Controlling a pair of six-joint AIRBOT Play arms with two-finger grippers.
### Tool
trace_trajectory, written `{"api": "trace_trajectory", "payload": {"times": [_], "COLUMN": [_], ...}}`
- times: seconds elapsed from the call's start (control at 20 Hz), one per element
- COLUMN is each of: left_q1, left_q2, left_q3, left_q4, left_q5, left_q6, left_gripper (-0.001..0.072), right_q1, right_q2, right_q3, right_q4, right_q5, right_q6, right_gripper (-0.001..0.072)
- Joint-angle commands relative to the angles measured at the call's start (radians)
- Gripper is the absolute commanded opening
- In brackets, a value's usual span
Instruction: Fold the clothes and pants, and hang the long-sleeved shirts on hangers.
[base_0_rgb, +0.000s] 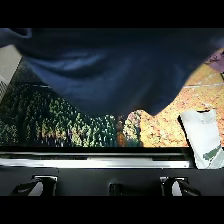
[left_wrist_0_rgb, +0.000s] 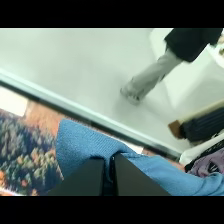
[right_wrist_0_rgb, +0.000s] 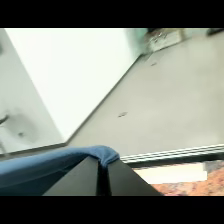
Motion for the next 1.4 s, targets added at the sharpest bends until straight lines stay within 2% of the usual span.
{"api": "trace_trajectory", "payload": {"times": [0.0,0.2,0.35,0.45,0.6,0.75,0.9,0.95,1.0,1.05,1.1,1.15,1.25,1.35], "left_q1": [0.0,0.0,-0.025,-0.077,-0.163,-0.232,-0.269,-0.269,-0.267,-0.266,-0.265,-0.259,-0.224,-0.17], "left_q2": [0.091,0.013,-0.109,-0.219,-0.406,-0.631,-0.798,-0.837,-0.864,-0.879,-0.883,-0.88,-0.856,-0.817], "left_q3": [0.005,-0.067,-0.201,-0.291,-0.39,-0.395,-0.393,-0.393,-0.393,-0.393,-0.393,-0.393,-0.388,-0.374], "left_q4": [0.018,-0.014,-0.052,-0.052,-0.044,-0.045,-0.105,-0.149,-0.191,-0.212,-0.211,-0.211,-0.211,-0.211], "left_q5": [-0.001,-0.001,0.0,0.047,0.258,0.467,0.559,0.553,0.542,0.532,0.525,0.513,0.455,0.327], "left_q6": [-0.027,-0.026,-0.026,-0.026,-0.026,-0.026,-0.026,-0.026,-0.026,-0.026,-0.024,-0.014,0.002,0.077], "left_gripper": [0.0021,0.0021,0.0021,0.0021,0.0021,0.0021,0.0024,0.0066,0.0184,0.022,0.022,0.0299,0.0601,0.0621], "right_q1": [-0.03,-0.03,0.084,0.24,0.391,0.421,0.42,0.42,0.42,0.421,0.42,0.42,0.42,0.42], "right_q2": [-0.006,-0.18,-0.399,-0.57,-0.826,-1.021,-1.133,-1.153,-1.163,-1.166,-1.166,-1.164,-1.157,-1.144], "right_q3": [0.067,0.066,0.057,0.047,0.047,0.047,0.047,0.047,0.047,0.047,0.047,0.047,0.047,0.047], "right_q4": [-0.076,-0.068,-0.111,-0.257,-0.516,-0.512,-0.444,-0.417,-0.409,-0.409,-0.409,-0.41,-0.409,-0.41], "right_q5": [0.068,0.206,0.251,0.196,0.05,-0.098,-0.188,-0.198,-0.199,-0.195,-0.188,-0.174,-0.14,-0.112], "right_q6": [0.081,0.17,0.169,0.16,0.309,0.417,0.465,0.465,0.465,0.46,0.455,0.45,0.433,0.41], "right_gripper": [0.003,0.003,0.003,0.003,0.003,0.003,0.003,0.003,0.003,0.003,0.003,0.003,0.003,0.003]}}
